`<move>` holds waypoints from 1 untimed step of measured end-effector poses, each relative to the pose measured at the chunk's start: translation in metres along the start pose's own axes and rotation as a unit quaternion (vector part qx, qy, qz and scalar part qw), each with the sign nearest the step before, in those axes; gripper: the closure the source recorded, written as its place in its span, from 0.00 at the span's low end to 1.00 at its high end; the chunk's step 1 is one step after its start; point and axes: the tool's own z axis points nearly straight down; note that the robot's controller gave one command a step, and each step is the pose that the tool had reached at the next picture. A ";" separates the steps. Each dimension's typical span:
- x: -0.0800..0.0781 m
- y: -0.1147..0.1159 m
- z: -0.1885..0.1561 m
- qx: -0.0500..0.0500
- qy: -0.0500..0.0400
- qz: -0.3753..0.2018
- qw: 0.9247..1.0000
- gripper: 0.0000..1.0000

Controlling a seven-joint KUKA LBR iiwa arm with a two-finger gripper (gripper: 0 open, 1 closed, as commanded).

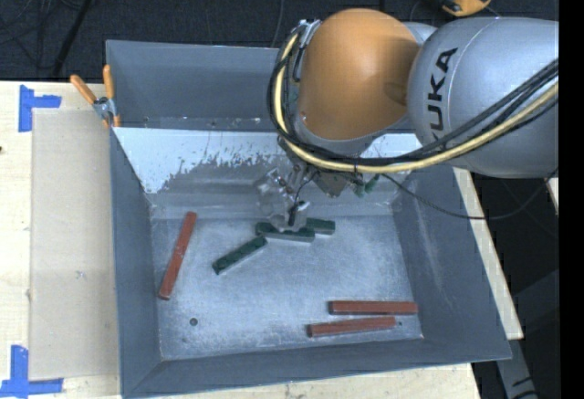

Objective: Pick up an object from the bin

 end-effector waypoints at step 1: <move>0.001 0.000 0.002 -0.001 0.002 0.001 1.000 0.00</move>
Offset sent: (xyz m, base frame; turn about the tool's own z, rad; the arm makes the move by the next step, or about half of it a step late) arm 0.0000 0.0000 0.0000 0.0000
